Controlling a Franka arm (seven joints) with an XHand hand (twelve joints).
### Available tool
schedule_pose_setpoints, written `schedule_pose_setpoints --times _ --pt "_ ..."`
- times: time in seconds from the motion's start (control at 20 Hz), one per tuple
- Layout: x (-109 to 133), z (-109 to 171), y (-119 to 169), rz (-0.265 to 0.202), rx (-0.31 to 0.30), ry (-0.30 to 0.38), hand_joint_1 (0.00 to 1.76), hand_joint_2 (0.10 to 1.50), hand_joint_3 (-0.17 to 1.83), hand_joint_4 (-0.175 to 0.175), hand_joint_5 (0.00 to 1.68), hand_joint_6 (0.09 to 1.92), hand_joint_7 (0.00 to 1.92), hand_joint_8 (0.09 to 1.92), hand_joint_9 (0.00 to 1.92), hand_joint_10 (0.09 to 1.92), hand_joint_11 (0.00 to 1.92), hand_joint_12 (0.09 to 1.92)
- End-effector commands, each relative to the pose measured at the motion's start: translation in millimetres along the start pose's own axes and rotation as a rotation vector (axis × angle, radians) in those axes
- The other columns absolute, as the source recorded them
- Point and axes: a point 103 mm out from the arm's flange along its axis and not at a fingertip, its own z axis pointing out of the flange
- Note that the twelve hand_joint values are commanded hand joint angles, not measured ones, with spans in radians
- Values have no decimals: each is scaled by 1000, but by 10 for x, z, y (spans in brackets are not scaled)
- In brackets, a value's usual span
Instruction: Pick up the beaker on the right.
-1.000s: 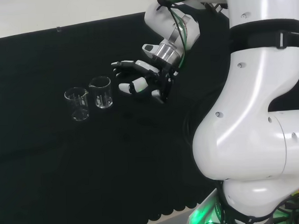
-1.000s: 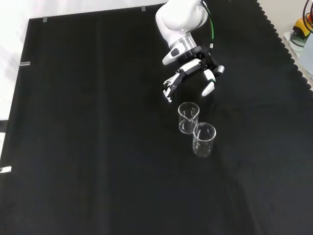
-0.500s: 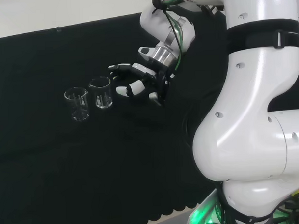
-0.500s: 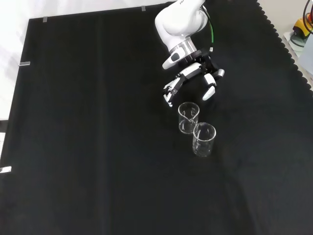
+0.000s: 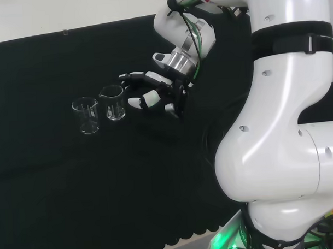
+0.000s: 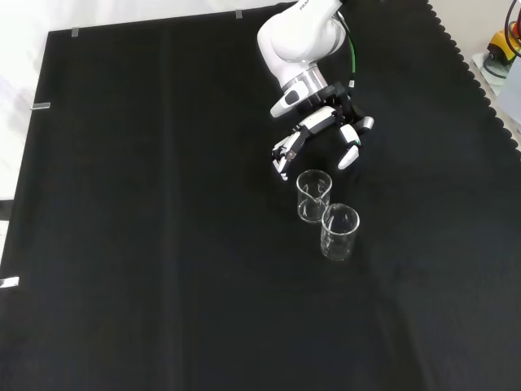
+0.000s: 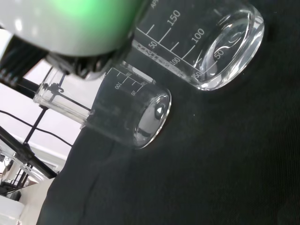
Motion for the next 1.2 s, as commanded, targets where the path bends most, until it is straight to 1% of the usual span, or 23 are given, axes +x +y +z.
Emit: schedule_pose_setpoints --times 0.05,0.2,0.35,0.65,0.75,0.85,0.9,1.05,1.2 --pt "6 18 11 1 5 -3 920 271 1153 -63 407 87 303 667 406 611 0 1338" --pt "5 14 15 -2 1 6 920 272 1150 -62 419 87 307 668 405 613 0 1335" --pt "22 56 42 1 9 -5 921 273 1148 -62 424 87 311 670 404 614 0 1335" --pt "33 52 60 -8 11 6 924 275 1144 -63 422 87 314 669 404 616 0 1334" --pt "44 70 75 -5 16 0 924 275 1143 -63 421 87 314 668 404 617 0 1334" --pt "81 131 131 3 24 -12 924 275 1142 -63 421 87 314 668 404 617 0 1334" --pt "105 168 171 2 10 -8 924 276 1142 -63 421 87 314 667 404 618 0 1334" --pt "180 296 284 -2 15 -14 924 276 1141 -63 420 87 314 666 404 618 0 1333" --pt "179 254 267 -14 17 12 923 276 1140 -63 420 87 313 665 404 619 0 1332"
